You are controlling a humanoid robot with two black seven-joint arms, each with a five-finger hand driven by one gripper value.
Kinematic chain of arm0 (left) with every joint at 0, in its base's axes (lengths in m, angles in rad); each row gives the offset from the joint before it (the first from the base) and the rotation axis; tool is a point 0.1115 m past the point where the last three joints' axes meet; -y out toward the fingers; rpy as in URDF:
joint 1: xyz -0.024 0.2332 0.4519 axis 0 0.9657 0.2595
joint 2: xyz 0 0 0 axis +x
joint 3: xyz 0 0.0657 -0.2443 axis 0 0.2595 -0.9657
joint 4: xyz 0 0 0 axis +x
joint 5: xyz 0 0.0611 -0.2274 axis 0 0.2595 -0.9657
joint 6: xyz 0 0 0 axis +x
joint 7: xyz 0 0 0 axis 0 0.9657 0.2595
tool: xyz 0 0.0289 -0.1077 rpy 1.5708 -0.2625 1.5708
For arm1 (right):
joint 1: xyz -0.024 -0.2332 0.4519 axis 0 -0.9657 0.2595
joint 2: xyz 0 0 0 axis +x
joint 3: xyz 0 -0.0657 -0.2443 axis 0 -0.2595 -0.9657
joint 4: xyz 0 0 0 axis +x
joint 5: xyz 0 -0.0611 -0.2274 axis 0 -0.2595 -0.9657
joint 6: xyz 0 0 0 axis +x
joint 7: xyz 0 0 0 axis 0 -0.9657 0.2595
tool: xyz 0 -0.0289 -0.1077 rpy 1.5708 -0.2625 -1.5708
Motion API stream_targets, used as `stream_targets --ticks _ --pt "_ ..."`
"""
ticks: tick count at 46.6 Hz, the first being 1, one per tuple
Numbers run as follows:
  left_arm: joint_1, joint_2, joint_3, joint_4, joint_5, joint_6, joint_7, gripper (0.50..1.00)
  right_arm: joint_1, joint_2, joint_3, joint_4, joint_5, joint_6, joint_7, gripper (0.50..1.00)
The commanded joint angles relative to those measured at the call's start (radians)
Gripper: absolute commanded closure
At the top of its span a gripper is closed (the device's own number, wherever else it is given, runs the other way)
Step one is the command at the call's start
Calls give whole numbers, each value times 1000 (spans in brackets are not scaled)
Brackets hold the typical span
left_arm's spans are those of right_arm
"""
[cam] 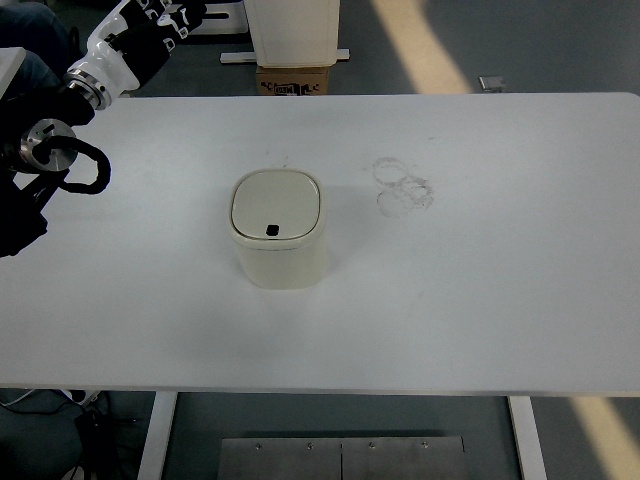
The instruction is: Open trash can
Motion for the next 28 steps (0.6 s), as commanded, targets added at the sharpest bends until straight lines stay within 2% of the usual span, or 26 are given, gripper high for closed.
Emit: stream_targets --ticks 1,13,28 --pt "-28 39 27 -62 1 9 49 500 0 0 0 0 0 0 0 509" --pt "-91 108 76 -196 7 38 149 500 0 0 0 0 0 0 0 509" --pt "-212 249 280 -374 8 5 172 500 0 0 0 0 0 0 0 509"
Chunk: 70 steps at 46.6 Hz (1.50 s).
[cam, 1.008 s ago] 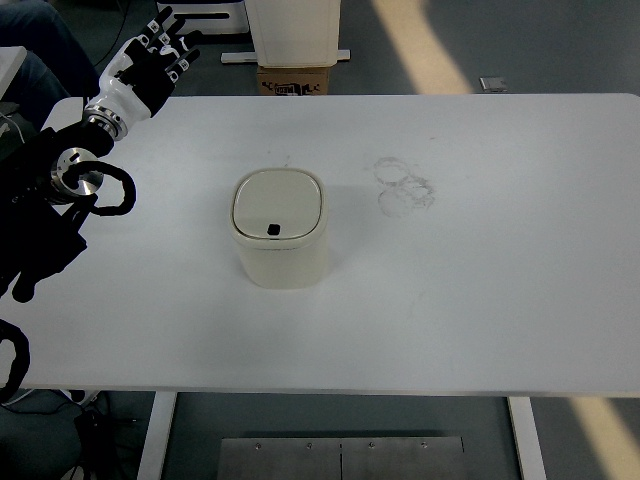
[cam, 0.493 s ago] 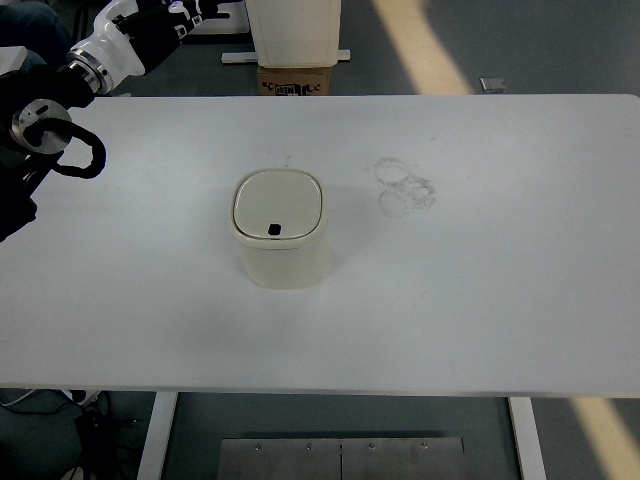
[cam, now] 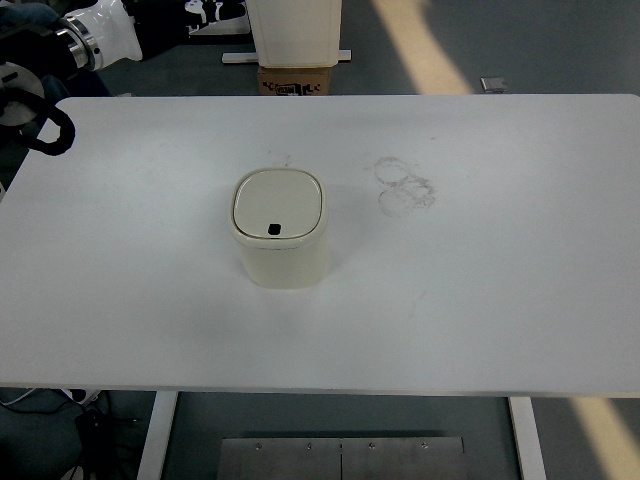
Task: Open trash can
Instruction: 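Reach the left hand forward over the cream trash can lid, then lower the left hand fingers onto the lid near the black button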
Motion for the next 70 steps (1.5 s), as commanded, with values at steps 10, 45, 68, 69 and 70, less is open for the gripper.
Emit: stream_targets --ticks 10,45,68,69,70 --pt "-84 60 198 -90 3 -72 34 500 0 0 0 0 0 0 0 509" --pt "-371 183 566 -390 123 -297 63 500 0 0 0 0 0 0 0 509" --pt "-416 157 701 -463 200 -297 65 500 0 0 0 0 0 0 0 509" --pt "-414 156 703 -464 203 -297 65 500 0 0 0 0 0 0 0 509" --pt "-413 153 703 -464 207 -297 65 500 0 0 0 0 0 0 0 509"
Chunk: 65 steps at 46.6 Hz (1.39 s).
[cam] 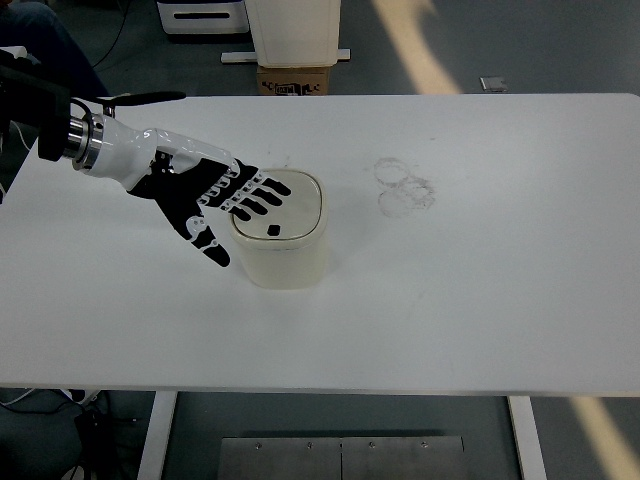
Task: Open trash can
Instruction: 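Lower the left hand fingers onto the lid near the black button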
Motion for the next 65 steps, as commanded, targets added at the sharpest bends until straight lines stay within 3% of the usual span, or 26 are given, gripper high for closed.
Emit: stream_targets --ticks 1,65 --pt "4 -10 5 -4 13 0 0 500 0 0 0 0 0 0 0 509" --pt "44 -67 3 91 30 23 -5 500 0 0 0 0 0 0 0 509"
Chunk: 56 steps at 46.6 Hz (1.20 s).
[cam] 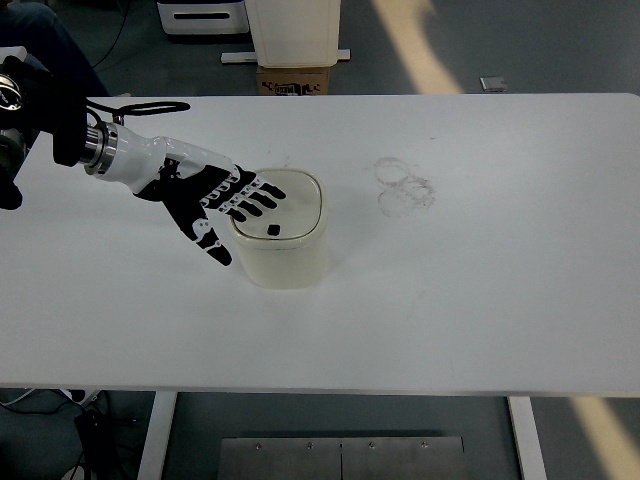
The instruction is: Open trash can
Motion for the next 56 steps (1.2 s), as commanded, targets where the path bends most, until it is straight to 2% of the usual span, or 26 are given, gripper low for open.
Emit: stream_targets --ticks 1,19,44,56 --pt "2 -6 0 -3 0 -3 -2 500 0 0 0 0 0 0 0 509" --pt "34 -52 -19 -1 -3 17 -7 500 0 0 0 0 2 0 0 509" --pt "-37 -29 -111 22 -5 -9 -5 500 0 0 0 1 0 0 0 509" --pt "-8 -42 -115 26 -3 5 -5 500 0 0 0 0 0 0 0 509"
